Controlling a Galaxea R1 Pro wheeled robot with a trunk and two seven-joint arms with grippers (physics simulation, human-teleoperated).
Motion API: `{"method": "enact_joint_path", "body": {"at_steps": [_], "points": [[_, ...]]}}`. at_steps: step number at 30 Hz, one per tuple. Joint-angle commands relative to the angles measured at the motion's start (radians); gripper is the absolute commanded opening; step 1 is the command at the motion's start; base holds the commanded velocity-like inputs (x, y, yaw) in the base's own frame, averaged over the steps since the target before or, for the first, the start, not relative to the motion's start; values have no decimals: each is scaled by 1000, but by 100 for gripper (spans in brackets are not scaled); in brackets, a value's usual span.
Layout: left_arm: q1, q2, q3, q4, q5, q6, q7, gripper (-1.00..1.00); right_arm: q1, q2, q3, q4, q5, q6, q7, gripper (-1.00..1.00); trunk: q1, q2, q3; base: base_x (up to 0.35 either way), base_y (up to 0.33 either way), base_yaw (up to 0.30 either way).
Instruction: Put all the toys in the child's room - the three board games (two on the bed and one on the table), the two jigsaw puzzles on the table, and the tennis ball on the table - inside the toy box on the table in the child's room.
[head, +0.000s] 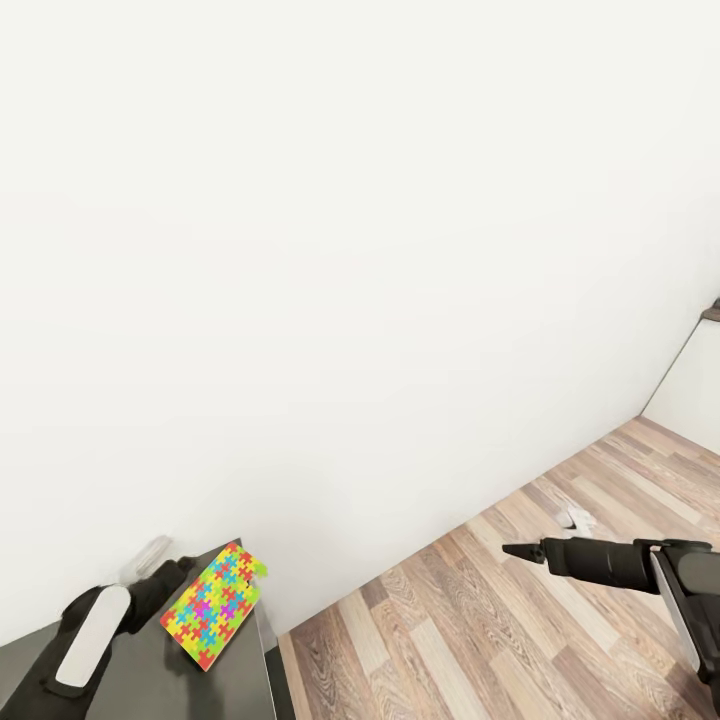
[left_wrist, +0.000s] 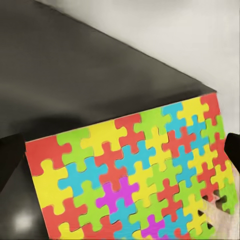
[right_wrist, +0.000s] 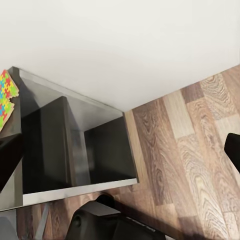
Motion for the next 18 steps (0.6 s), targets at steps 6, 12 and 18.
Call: {"method": "enact_joint_path", "body": {"at_steps": [6,12,18], "points": [[83,-10,0,-186,10,4,-3,100,0,11,7,39,9,-84,14,100,1,-2,-2,0,0,0],[168,-24,-17,-323,9,9,-7,100,-6,39,34,89,12,-126,4,100,1,-2,-2,0,0,0],[274,-42,-109,-466,8,9,-5,100,-34,105,105,158,40,-136,-67,100,1,-2,-2,0,0,0]]}}
